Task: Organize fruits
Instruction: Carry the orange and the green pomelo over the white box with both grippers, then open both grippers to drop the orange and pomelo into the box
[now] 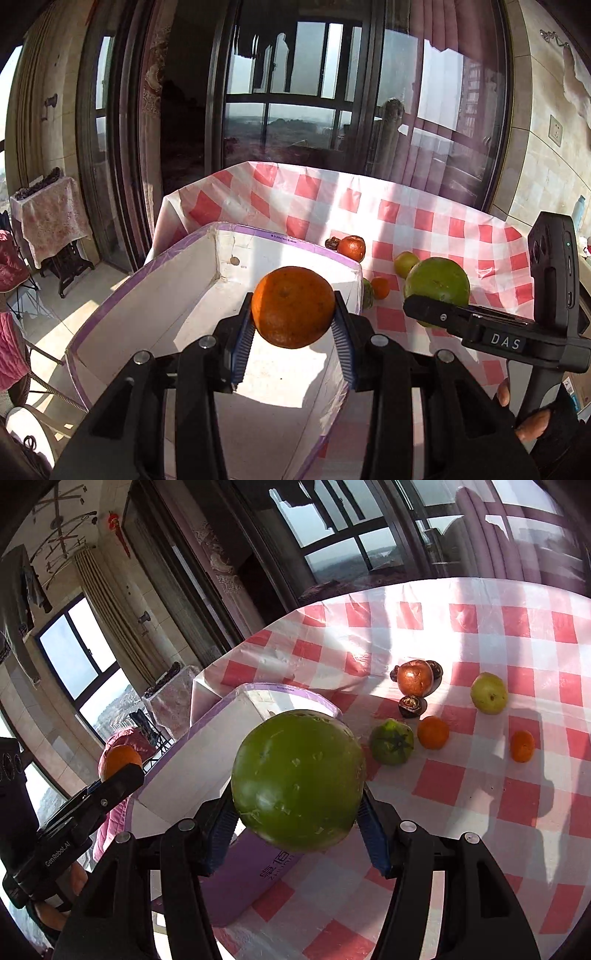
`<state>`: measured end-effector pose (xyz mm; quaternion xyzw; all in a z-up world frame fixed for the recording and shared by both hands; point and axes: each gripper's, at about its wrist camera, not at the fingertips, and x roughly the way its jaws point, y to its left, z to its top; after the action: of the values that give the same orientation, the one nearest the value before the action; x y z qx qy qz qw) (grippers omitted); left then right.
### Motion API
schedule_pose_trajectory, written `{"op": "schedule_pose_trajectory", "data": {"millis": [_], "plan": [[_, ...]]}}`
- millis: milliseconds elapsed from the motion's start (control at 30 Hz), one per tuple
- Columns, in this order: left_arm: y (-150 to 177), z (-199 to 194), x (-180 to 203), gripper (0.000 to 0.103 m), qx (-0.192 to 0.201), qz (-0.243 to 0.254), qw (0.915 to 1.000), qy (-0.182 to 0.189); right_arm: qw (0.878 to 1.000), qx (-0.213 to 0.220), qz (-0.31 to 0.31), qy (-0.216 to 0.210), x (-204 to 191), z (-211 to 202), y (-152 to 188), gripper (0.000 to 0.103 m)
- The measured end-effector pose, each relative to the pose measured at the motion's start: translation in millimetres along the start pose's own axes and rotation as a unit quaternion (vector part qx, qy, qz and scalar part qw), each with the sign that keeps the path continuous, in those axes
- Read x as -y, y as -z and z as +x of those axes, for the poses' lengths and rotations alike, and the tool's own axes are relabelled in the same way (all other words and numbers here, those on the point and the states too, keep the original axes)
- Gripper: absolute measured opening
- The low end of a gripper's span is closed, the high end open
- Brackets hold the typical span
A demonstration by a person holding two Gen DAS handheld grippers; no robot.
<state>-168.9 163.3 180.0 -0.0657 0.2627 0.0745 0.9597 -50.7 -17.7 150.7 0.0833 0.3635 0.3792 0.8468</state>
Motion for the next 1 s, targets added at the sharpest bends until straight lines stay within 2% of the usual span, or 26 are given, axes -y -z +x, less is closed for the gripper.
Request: {"op": "schedule_pose_trajectory", "data": {"millis": [100, 167, 300, 400, 467, 533, 600, 700, 767, 867, 900, 1000], "plan": [[-1, 10, -23, 0.040, -0.029, 0.021, 0.9985, -0.042, 0.999, -0.012, -0.037, -0.024, -40, 18, -11, 0.059], [1, 25, -36, 0.040, -0.065, 0.029, 0.9964, -0.046, 0.997, -0.027, -0.070, -0.026, -64, 34, -15, 0.059], [14, 56, -53, 0.040, -0.145, 0.054, 0.9865, -0.053, 0.988, -0.077, -0.130, -0.002, -100, 70, -20, 0.059], [22, 72, -61, 0.040, -0.194, 0.067, 0.9775, -0.049, 0.975, -0.128, -0.178, 0.043, -111, 103, -14, 0.059], [27, 83, -61, 0.040, -0.225, 0.079, 0.9700, -0.045, 0.961, -0.170, -0.208, 0.070, -111, 126, -6, 0.059], [33, 92, -60, 0.040, -0.255, 0.091, 0.9618, -0.039, 0.938, -0.204, -0.257, 0.108, -115, 149, 4, 0.059], [40, 101, -64, 0.040, -0.292, 0.084, 0.9525, -0.025, 0.925, -0.247, -0.264, 0.119, -107, 171, 10, 0.059], [51, 108, -70, 0.040, -0.323, 0.084, 0.9424, -0.023, 0.896, -0.289, -0.302, 0.152, -99, 196, 24, 0.059], [58, 110, -72, 0.040, -0.340, 0.083, 0.9367, -0.016, 0.879, -0.318, -0.317, 0.161, -92, 208, 34, 0.058], [65, 113, -73, 0.040, -0.365, 0.087, 0.9267, -0.016, 0.866, -0.347, -0.327, 0.150, -92, 211, 36, 0.056], [67, 113, -73, 0.040, -0.373, 0.089, 0.9233, -0.017, 0.858, -0.357, -0.337, 0.152, -92, 212, 38, 0.049], [72, 115, -68, 0.040, -0.392, 0.112, 0.9126, -0.026, 0.831, -0.389, -0.361, 0.164, -89, 216, 49, 0.046]]}}
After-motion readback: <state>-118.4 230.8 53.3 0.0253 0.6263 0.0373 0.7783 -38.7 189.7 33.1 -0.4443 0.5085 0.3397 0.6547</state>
